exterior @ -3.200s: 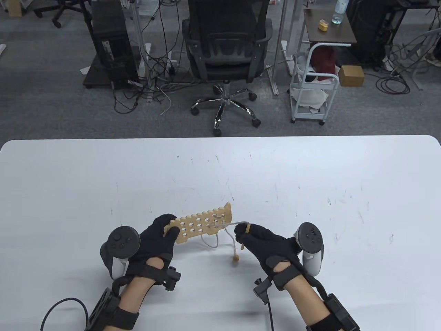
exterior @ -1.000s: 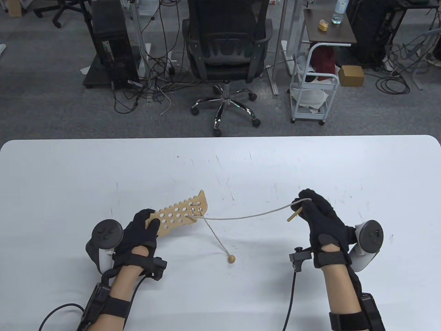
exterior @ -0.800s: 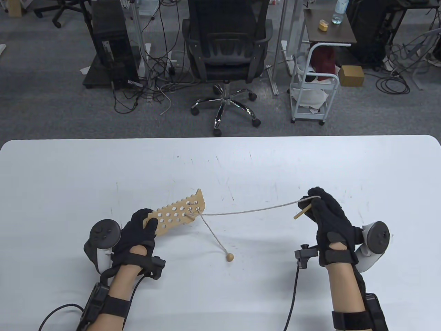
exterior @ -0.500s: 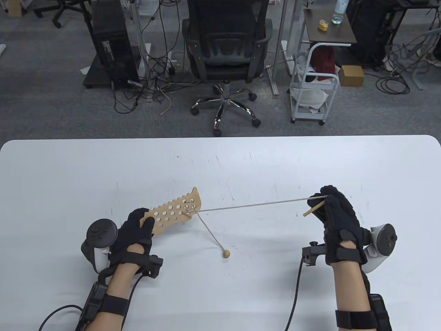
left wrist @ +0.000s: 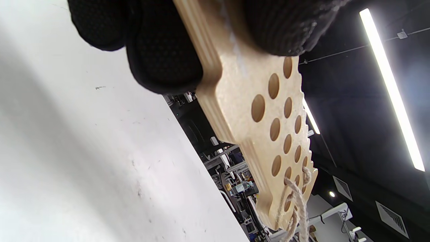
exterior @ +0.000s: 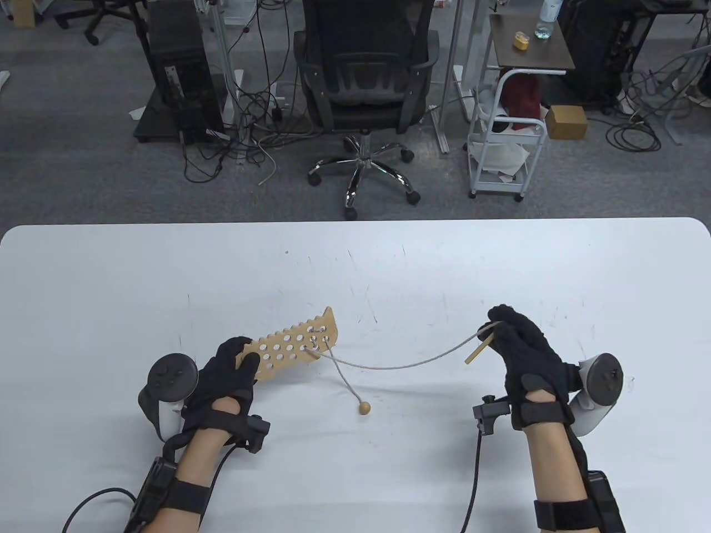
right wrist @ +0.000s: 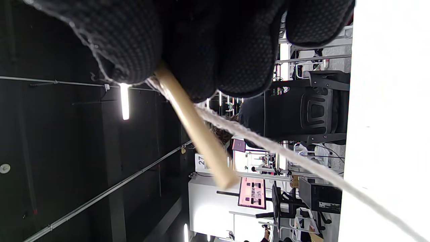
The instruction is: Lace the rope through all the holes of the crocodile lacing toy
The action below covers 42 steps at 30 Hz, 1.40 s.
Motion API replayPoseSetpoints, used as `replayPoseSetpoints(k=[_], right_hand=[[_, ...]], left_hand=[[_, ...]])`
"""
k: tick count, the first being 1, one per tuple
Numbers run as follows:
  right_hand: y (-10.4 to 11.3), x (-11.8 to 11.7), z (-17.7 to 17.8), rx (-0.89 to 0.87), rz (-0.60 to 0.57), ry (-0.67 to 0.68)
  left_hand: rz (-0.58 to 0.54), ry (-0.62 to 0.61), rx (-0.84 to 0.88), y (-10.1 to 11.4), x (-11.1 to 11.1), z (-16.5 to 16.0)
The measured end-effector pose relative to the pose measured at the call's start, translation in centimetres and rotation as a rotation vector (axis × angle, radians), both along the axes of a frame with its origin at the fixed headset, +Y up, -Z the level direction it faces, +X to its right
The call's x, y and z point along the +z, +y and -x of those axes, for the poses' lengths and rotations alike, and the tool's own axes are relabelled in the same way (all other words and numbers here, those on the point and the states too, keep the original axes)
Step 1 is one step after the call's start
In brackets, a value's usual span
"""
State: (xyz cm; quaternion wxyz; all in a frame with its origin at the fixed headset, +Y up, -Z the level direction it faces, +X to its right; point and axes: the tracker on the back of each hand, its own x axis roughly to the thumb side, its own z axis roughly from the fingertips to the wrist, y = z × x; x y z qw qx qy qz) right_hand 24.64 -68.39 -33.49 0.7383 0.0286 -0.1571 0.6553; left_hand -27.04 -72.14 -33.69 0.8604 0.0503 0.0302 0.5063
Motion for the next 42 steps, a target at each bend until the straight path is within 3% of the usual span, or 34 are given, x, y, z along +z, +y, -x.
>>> replayPoseSetpoints(k=[21, 42], right_hand=[[0.7, 0.8, 4.7, 0.314, -0.104, 0.017], [1.8, 3.7, 10.7, 0.672, -0.352, 0.034]], left_hand=[[0.007, -0.137, 0.05, -0.4, 0.5, -2.5], [0.002, -0.244, 0.032, -0.2, 1.5, -5.3]])
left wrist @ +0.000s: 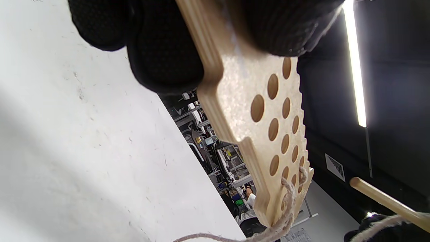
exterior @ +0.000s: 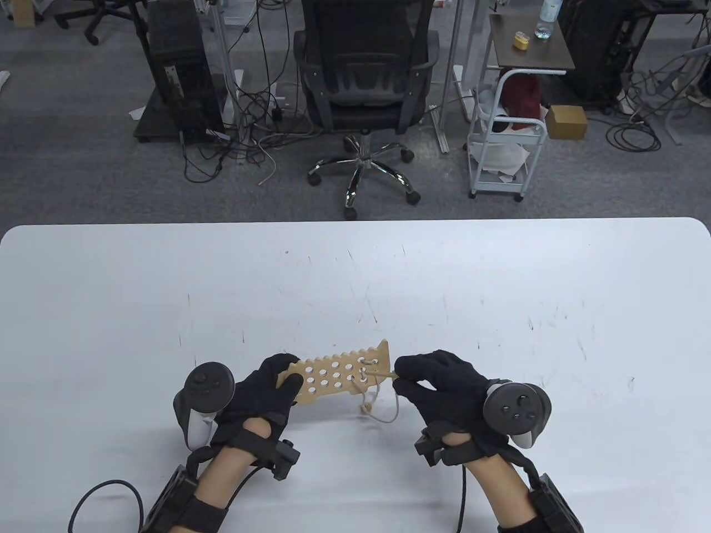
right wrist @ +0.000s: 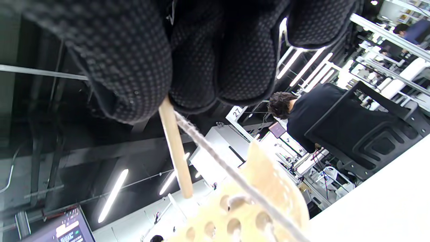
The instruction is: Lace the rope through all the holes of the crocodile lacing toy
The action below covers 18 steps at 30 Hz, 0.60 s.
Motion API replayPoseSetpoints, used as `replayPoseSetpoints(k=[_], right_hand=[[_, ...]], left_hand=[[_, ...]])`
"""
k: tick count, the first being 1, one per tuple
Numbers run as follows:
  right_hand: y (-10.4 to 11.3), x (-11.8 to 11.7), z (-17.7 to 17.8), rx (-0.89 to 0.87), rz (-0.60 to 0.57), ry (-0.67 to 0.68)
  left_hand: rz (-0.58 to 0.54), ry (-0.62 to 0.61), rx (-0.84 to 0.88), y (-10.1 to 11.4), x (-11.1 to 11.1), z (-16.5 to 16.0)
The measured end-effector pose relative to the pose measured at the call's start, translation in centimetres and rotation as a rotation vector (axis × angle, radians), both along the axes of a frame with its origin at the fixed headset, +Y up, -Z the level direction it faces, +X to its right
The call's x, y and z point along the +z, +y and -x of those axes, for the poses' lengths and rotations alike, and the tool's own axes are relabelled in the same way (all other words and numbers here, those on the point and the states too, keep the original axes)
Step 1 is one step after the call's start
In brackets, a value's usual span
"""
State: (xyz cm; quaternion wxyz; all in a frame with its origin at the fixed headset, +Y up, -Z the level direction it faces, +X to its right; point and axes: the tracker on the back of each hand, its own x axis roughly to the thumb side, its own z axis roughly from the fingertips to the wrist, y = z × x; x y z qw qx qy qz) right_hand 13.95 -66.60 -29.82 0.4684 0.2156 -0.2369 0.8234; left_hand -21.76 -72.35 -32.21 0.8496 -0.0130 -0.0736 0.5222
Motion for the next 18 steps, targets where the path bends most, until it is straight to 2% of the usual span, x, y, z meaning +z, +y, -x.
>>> replayPoseSetpoints(k=[8, 18], right_hand=[[-0.5, 0.5, 1.4, 0.126, -0.055, -0.009], [-0.5, 0.9, 1.7, 0.159, -0.094, -0.054]], left_hand=[[-0.003, -0.04, -0.002, 0.0, 0.3, -0.9], [-0.016, -0.056, -0.001, -0.1, 0.4, -1.1]])
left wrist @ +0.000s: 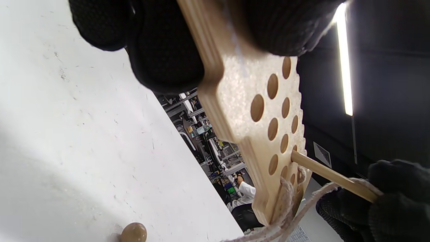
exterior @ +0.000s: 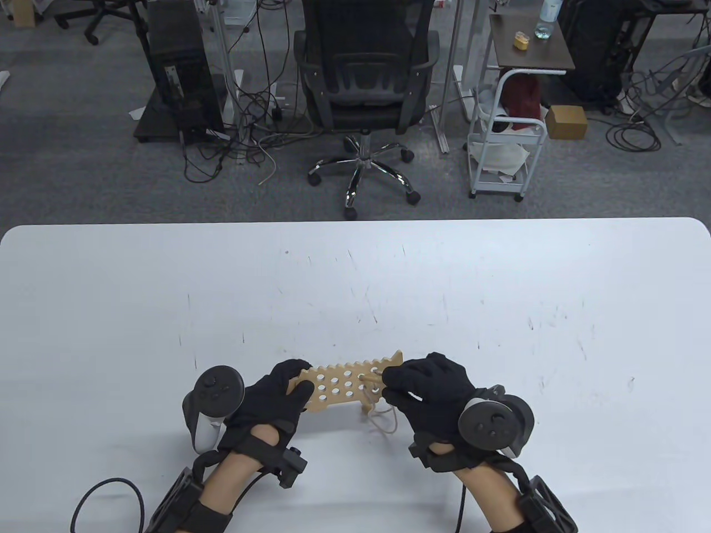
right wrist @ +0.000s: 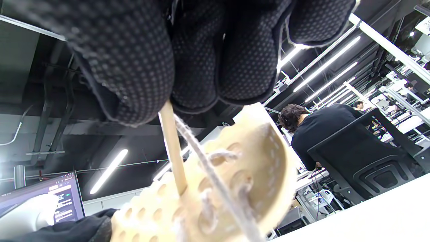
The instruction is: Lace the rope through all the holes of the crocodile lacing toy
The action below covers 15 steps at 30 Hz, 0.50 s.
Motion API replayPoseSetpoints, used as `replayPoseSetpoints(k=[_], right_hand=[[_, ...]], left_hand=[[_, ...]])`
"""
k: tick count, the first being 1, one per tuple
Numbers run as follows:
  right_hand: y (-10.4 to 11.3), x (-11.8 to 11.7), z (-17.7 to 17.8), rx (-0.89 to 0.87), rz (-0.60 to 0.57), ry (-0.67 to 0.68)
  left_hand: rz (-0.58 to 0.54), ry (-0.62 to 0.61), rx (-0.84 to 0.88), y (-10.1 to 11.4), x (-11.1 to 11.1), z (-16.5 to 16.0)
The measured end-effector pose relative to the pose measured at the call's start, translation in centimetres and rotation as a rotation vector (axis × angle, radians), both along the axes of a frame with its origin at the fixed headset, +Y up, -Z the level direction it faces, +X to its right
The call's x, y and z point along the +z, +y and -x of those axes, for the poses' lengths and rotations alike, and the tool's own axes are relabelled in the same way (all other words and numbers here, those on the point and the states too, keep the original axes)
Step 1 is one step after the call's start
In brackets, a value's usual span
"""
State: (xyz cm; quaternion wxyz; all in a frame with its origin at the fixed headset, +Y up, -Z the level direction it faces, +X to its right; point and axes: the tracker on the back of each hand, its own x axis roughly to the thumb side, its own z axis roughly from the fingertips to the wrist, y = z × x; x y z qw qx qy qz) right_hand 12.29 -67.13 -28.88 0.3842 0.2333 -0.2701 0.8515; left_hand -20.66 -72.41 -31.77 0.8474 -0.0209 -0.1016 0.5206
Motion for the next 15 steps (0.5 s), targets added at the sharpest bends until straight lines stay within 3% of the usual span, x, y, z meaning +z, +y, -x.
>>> replayPoseSetpoints(k=[15], right_hand=[[-0.03, 0.14, 0.08, -0.012, -0.012, 0.0]], left_hand=[[-0.014, -0.017, 0.003, 0.02, 0.09, -0.19]])
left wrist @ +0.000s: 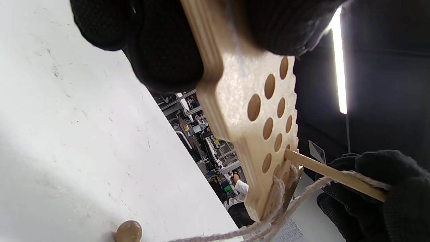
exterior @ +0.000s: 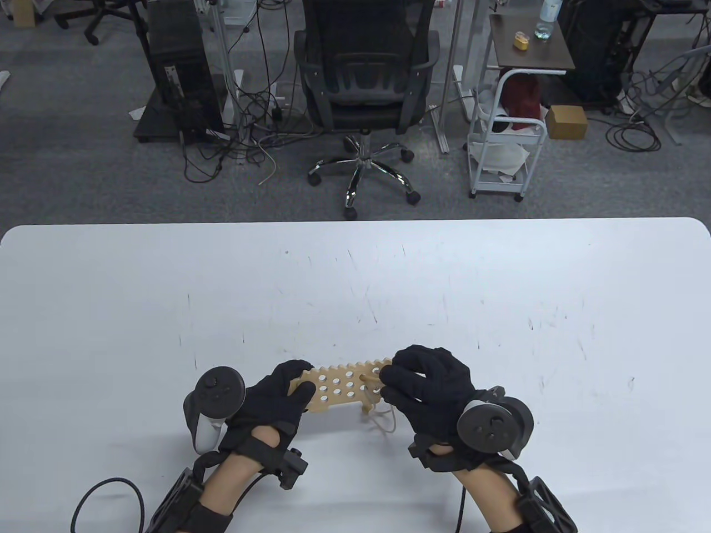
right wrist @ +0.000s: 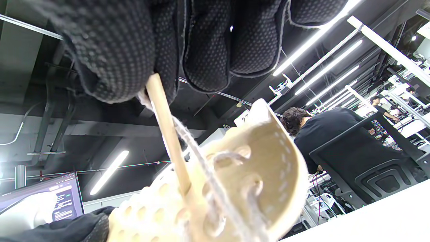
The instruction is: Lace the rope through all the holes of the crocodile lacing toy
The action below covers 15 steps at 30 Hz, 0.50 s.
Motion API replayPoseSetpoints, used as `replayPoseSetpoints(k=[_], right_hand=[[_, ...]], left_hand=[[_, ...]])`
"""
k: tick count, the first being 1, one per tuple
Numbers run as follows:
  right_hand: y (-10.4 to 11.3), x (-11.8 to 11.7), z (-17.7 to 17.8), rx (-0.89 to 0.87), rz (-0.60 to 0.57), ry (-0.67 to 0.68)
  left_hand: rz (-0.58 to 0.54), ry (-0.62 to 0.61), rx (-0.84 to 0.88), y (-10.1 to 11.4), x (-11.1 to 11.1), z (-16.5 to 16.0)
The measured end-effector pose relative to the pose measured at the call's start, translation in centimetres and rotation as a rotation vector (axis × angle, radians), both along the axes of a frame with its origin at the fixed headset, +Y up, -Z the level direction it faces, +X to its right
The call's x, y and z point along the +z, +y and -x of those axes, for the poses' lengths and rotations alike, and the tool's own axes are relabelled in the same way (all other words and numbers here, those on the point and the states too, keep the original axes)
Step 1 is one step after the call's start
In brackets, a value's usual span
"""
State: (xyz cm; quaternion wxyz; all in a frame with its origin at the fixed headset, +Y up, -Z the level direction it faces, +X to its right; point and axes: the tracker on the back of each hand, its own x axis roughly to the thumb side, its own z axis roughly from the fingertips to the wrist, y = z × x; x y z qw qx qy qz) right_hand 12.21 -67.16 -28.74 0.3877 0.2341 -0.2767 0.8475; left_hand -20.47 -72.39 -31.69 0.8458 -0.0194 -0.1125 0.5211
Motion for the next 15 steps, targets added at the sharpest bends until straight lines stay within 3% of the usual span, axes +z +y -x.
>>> replayPoseSetpoints(k=[15], right_hand=[[-0.25, 0.12, 0.83, 0.066, 0.02, 0.015]], left_hand=[[-0.003, -0.029, 0.01, 0.0, 0.13, -0.4]])
